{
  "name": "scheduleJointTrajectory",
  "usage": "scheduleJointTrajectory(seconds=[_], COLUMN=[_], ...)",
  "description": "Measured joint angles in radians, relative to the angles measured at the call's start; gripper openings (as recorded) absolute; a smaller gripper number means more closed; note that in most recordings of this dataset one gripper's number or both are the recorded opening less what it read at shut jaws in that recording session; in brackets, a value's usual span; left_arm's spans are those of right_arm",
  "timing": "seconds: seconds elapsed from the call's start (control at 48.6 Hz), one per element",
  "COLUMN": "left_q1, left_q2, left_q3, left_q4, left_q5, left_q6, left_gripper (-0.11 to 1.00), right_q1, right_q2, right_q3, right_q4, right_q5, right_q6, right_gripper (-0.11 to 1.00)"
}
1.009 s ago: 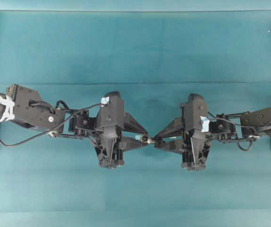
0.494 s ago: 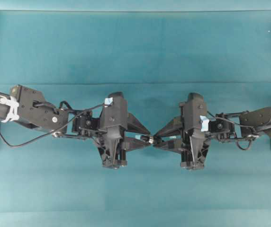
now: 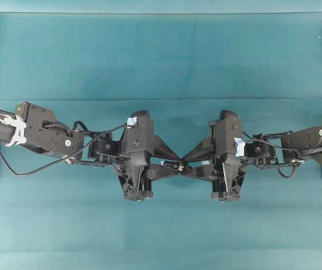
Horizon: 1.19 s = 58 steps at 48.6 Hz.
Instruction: Insert the washer onto the shaft with both hands.
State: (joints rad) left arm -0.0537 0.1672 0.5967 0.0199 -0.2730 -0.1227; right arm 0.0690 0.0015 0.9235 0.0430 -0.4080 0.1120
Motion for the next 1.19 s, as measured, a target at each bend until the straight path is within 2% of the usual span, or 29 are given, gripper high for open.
scheduleJointTrajectory(seconds=[0.741, 0.782, 0.885, 0.947, 1.194], left_q1=[0.002, 0.003, 0.009, 0.012, 0.015], left_q2=[0.006, 0.006, 0.006, 0.006, 0.006], left_q3=[-0.006, -0.006, -0.012, -0.014, -0.017], left_q4=[0.0, 0.0, -0.002, 0.0, -0.002], left_q5=[0.002, 0.002, 0.0, 0.0, 0.0], left_q6=[0.0, 0.0, 0.0, 0.0, 0.0], left_gripper=[0.36, 0.4, 0.72, 0.82, 0.79], right_q1=[0.0, 0.0, 0.0, -0.002, 0.0], right_q2=[0.0, 0.0, 0.0, 0.0, 0.0], right_q3=[0.002, 0.0, 0.0, 0.0, 0.0], right_q4=[0.0, -0.002, -0.011, -0.015, -0.02], right_q5=[0.021, 0.026, 0.035, 0.041, 0.048], right_q6=[0.0, 0.0, 0.0, 0.0, 0.0], right_gripper=[0.0, 0.0, 0.0, 0.0, 0.0])
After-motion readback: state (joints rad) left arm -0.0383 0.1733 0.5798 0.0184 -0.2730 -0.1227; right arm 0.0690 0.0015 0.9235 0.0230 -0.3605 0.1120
